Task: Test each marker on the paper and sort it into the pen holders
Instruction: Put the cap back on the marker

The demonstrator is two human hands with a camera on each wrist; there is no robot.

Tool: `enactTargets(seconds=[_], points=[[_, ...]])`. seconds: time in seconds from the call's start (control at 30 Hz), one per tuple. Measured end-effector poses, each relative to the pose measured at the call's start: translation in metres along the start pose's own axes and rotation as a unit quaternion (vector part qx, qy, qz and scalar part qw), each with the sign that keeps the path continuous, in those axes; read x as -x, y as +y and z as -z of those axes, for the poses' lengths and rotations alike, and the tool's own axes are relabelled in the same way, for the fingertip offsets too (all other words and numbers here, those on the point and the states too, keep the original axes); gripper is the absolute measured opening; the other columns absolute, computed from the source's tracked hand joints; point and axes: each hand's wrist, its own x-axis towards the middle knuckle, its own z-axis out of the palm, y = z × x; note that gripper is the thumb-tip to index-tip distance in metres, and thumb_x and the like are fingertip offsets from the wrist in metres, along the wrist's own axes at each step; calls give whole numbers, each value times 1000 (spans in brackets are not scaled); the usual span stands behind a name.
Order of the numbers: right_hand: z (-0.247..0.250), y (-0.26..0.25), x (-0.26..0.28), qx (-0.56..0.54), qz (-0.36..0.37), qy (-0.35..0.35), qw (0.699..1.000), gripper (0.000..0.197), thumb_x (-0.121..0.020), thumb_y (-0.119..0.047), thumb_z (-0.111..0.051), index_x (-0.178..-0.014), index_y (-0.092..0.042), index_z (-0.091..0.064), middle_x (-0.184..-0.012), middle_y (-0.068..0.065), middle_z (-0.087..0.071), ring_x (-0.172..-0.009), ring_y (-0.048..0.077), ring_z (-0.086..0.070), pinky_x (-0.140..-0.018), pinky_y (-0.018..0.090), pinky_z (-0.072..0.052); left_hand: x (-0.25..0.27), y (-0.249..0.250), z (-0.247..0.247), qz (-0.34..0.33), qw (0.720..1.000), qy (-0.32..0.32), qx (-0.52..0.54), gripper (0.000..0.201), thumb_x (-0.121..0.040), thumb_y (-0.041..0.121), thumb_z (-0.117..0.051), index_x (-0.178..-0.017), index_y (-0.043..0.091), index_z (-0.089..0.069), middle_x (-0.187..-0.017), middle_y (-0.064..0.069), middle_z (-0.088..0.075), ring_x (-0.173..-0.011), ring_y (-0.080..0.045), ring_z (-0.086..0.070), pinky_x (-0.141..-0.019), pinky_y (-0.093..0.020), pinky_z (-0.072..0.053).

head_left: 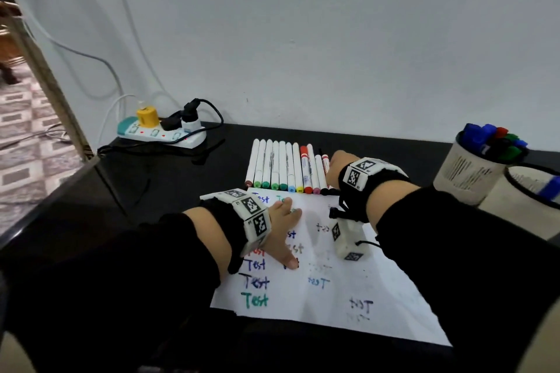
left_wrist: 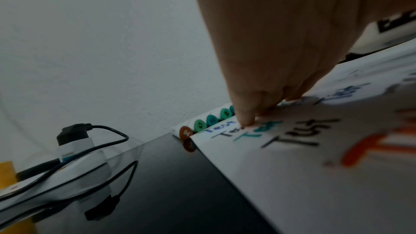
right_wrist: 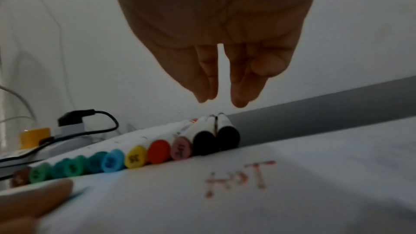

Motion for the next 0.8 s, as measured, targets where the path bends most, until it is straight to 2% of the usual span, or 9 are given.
enactTargets(seconds=[0.17,0.3,0.37,0.5,0.6,0.7,0.8], points=[[-8,-1,-13,44,-25,-24,998,13,-81,-22,-52,-86,-11,-56,-88,10,-64,-84,30,-63,-87,40,-52,-3,-1,-1,2,1000,-15,-6,104,-84,51,-58,-149,11,12,-155,-10,19,-145,-24,10,-115,-42,-7],[-13,4,-35,71,-34,-46,996,18,-74,-29,-61,-80,-12,-61,-79,9,-65,-78,30,-64,-84,42,-53,-4,-1,-2,1,1000,-13,-10,104,-84,52,-58,-148,11,13,-155,-10,20,-144,-25,11,-115,-42,-6],[-8,4,-21,56,-34,-41,997,17,-75,-29,-62,-74,-13,-59,-76,7,-65,-75,27,-64,-82,40,-54,-4,-2,-3,0,1000,-13,-8,104,-84,52,-58,-148,11,12,-155,-10,20,-144,-24,11,-115,-42,-6],[6,9,15,-28,-50,-7,998,18,-81,-27,-61,-74,-11,-56,-72,6,-60,-71,23,-61,-76,32,-52,-5,-3,-5,1,1000,-10,-3,104,-83,53,-58,-148,12,12,-155,-10,20,-145,-24,11,-115,-42,-7],[11,20,22,-59,-47,6,997,22,-85,-26,-59,-70,-13,-50,-79,5,-56,-82,24,-63,-79,32,-51,-4,-3,-4,5,1000,-10,-1,104,-84,53,-58,-148,12,12,-155,-10,20,-145,-24,10,-116,-42,-8],[16,28,29,-122,-60,16,990,24,-84,-35,-60,-75,-13,-56,-78,6,-62,-76,25,-63,-77,33,-50,0,-1,-1,9,1000,-8,3,103,-84,52,-58,-149,12,11,-156,-10,18,-145,-24,9,-116,-41,-7],[29,34,39,-173,-69,27,982,16,-83,-34,-58,-75,-19,-55,-82,7,-64,-81,26,-64,-81,35,-51,5,3,3,23,1000,-5,13,100,-84,51,-59,-150,14,7,-157,-7,12,-145,-24,-1,-115,-41,-13]])
